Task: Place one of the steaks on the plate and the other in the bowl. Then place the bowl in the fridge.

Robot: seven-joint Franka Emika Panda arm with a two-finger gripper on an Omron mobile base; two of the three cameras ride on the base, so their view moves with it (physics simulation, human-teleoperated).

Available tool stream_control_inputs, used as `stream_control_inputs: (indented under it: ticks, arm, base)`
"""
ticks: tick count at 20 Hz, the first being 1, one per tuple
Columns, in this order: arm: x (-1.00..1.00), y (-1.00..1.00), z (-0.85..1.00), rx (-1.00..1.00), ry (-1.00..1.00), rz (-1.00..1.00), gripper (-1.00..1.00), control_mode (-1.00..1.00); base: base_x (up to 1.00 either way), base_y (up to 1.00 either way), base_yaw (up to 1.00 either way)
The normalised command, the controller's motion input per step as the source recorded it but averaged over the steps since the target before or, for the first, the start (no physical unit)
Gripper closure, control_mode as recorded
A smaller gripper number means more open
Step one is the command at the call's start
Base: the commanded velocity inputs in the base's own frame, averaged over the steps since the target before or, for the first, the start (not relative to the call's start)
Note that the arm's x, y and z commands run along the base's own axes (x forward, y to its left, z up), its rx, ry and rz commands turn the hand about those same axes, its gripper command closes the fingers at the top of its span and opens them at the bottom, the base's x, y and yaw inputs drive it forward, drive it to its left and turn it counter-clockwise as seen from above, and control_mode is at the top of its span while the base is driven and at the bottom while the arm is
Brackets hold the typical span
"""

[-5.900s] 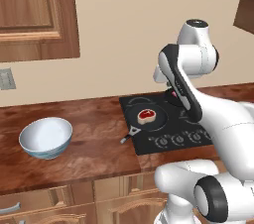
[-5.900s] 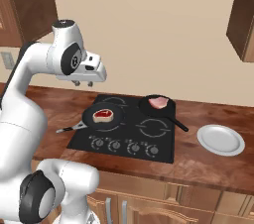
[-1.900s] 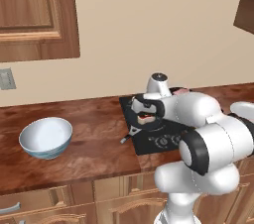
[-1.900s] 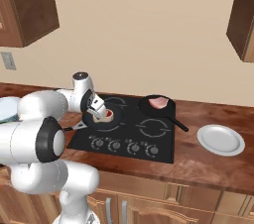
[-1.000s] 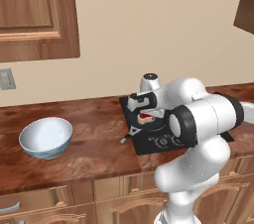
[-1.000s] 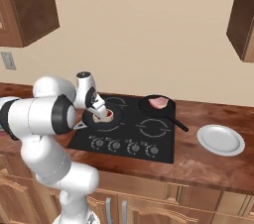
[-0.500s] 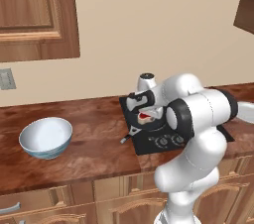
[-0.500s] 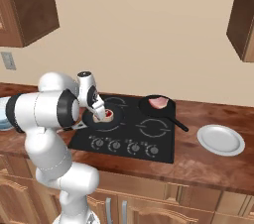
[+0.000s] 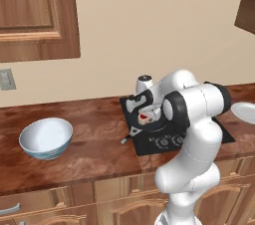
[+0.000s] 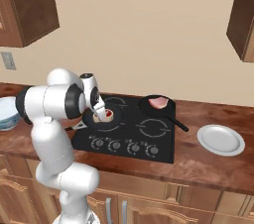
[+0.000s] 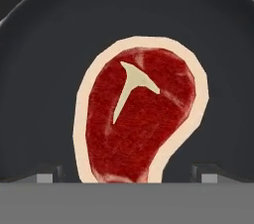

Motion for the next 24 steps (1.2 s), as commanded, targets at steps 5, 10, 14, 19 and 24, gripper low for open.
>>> stream_control_inputs:
  ticks: [5,10,14,19,24]
  arm:
    - [0.22,0.00,-0.18,0.00,0.00,-0.07,-1.00,-1.00]
    - [0.17,0.00,-0.31,0.00,0.00,-0.05,-1.00,-1.00]
    - [-0.01,0.00,-0.62,0.00,0.01,-0.05,-1.00,-1.00]
    - [-0.13,0.00,-1.00,-0.01,0.00,-0.07,-1.00,-1.00]
    - [-0.17,0.00,-1.00,-0.06,0.00,-0.04,-1.00,-1.00]
  base:
    - [0.00,0.00,0.00]
    - [0.00,0.00,0.00]
    - [0.00,0.00,0.00]
    - [0.00,0.00,0.00]
    - [0.00,0.00,0.00]
